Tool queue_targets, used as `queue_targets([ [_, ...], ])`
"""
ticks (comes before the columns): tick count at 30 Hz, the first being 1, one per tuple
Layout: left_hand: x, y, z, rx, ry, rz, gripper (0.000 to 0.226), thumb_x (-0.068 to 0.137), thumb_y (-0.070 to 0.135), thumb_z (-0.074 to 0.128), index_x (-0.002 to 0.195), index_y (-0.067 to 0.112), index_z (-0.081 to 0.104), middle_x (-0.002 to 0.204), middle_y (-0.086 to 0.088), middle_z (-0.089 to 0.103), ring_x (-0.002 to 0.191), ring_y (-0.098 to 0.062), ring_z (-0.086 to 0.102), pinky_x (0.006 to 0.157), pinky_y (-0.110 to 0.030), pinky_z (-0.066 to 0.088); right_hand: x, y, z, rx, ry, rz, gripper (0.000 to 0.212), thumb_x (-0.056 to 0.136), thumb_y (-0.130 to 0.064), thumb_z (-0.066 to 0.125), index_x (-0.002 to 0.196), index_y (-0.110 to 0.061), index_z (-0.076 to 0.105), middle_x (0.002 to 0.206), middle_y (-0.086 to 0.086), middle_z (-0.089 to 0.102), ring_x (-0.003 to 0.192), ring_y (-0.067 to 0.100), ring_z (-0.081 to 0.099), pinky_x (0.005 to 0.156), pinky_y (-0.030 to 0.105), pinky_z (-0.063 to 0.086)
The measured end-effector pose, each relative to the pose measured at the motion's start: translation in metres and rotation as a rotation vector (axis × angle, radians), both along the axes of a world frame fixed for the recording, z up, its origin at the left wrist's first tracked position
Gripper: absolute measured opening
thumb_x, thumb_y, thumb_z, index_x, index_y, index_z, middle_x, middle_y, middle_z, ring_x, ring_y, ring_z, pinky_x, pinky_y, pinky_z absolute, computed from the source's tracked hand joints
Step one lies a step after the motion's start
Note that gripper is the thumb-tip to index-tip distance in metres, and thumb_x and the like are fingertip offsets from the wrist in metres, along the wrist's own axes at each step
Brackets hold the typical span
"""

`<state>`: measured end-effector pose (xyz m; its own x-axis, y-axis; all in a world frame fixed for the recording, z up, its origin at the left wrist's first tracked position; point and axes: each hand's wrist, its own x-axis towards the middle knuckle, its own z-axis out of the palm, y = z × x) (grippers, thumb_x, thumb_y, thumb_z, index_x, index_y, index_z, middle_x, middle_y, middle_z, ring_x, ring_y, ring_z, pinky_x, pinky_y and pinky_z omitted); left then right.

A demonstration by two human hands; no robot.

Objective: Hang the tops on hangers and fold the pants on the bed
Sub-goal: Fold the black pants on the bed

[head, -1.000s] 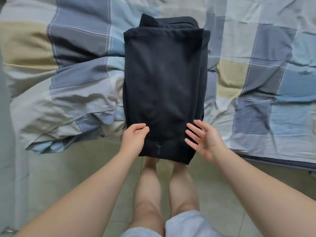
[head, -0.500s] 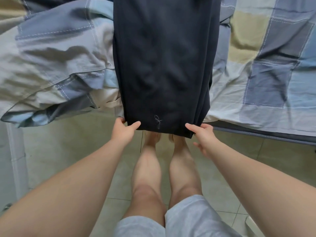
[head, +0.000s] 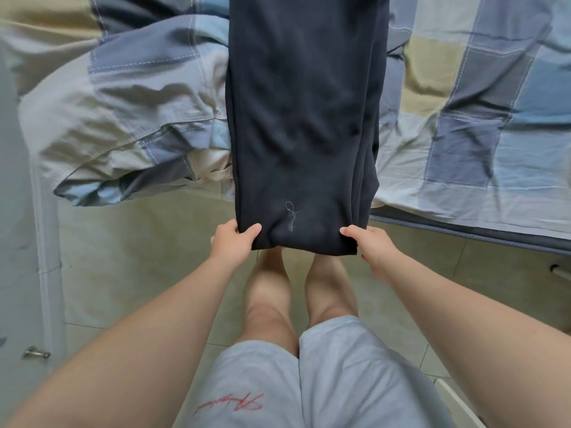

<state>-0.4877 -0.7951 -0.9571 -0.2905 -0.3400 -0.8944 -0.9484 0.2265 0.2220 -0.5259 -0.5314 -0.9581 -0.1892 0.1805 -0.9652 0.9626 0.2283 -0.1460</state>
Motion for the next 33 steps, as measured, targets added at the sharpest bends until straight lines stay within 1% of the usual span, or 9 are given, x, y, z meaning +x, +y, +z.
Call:
queue_targets([
  [5,0.002,0.008,0.033,-0.032,0.077,0.07,0.023,0.091,0.029,0.066,0.095,0.006,0.064,0.09,-0.002,0.068,0.087,-0.024,0.063,0.071,-0.033,0.047,-0.002,0.003,0.04,-0.038,0.044,-0.105,0.008,0.089,-0.021,0.066,0.096,-0.021,0.068,0.105,0.001,0.072,0.095,0.019,0.067,0.089,0.041,0.057],
  [8,-0.004,0.014,0.058,-0.046,0.156,0.143,0.019,0.092,0.026,0.066,0.085,0.011,0.057,0.078,0.003,0.062,0.074,-0.018,0.058,0.056,-0.024,0.041,-0.01,0.008,0.064,-0.048,0.103,-0.154,0.014,0.088,-0.019,0.066,0.101,-0.015,0.07,0.106,0.003,0.074,0.092,0.02,0.068,0.084,0.04,0.057],
  [10,-0.012,0.015,0.076,-0.033,0.214,0.237,0.014,0.092,0.025,0.066,0.097,0.019,0.055,0.082,0.009,0.066,0.071,-0.01,0.065,0.053,-0.014,0.043,-0.018,0.012,0.08,-0.054,0.166,-0.189,0.018,0.087,-0.021,0.066,0.103,-0.012,0.069,0.106,0.003,0.074,0.09,0.02,0.068,0.072,0.033,0.057],
  [14,-0.037,0.016,0.109,0.007,0.376,0.329,0.053,0.093,0.023,0.063,0.139,0.034,0.04,0.099,0.012,0.069,0.078,0.0,0.066,0.068,-0.016,0.048,-0.041,0.017,0.107,-0.057,0.323,-0.277,0.023,0.089,-0.018,0.068,0.11,-0.02,0.06,0.109,0.001,0.071,0.089,0.015,0.071,0.063,0.027,0.057],
  [17,-0.07,0.014,0.127,0.03,0.528,0.364,0.04,0.093,0.014,0.059,0.125,0.038,0.053,0.097,0.027,0.071,0.079,0.0,0.064,0.072,-0.015,0.049,-0.067,0.017,0.125,-0.088,0.442,-0.331,0.04,0.09,-0.014,0.069,0.124,-0.033,0.058,0.105,-0.003,0.07,0.086,0.011,0.074,0.064,0.028,0.059],
  [21,-0.121,0.011,0.139,0.069,0.587,0.421,0.016,0.094,0.015,0.06,0.084,0.024,0.068,0.094,0.001,0.065,0.089,-0.018,0.057,0.079,-0.04,0.05,-0.112,0.011,0.135,-0.129,0.545,-0.299,0.016,0.093,-0.016,0.065,0.088,-0.029,0.073,0.097,-0.004,0.071,0.083,0.012,0.068,0.06,0.026,0.055],
  [24,-0.159,0.007,0.142,0.105,0.612,0.467,0.016,0.098,0.03,0.056,0.089,0.023,0.068,0.093,0.004,0.068,0.087,-0.017,0.067,0.074,-0.035,0.053,-0.153,0.005,0.138,-0.179,0.601,-0.308,0.011,0.096,-0.029,0.061,0.087,-0.025,0.067,0.087,-0.005,0.072,0.077,0.021,0.072,0.067,0.029,0.055],
  [28,-0.216,-0.007,0.14,0.244,0.562,0.432,0.047,0.101,0.057,0.039,0.119,0.022,0.066,0.102,0.006,0.077,0.096,-0.013,0.072,0.081,-0.034,0.046,-0.205,0.002,0.138,-0.195,0.638,-0.281,0.042,0.098,-0.051,0.048,0.117,-0.017,0.062,0.102,0.005,0.078,0.097,0.02,0.074,0.087,0.039,0.053],
  [33,-0.288,-0.012,0.137,0.275,0.603,0.282,0.046,0.1,0.057,0.043,0.129,0.025,0.059,0.111,0.009,0.075,0.108,-0.013,0.065,0.088,-0.036,0.045,-0.267,-0.012,0.131,-0.246,0.661,-0.22,0.038,0.101,-0.053,0.041,0.125,-0.03,0.058,0.105,-0.005,0.077,0.108,0.014,0.068,0.088,0.038,0.051],
])
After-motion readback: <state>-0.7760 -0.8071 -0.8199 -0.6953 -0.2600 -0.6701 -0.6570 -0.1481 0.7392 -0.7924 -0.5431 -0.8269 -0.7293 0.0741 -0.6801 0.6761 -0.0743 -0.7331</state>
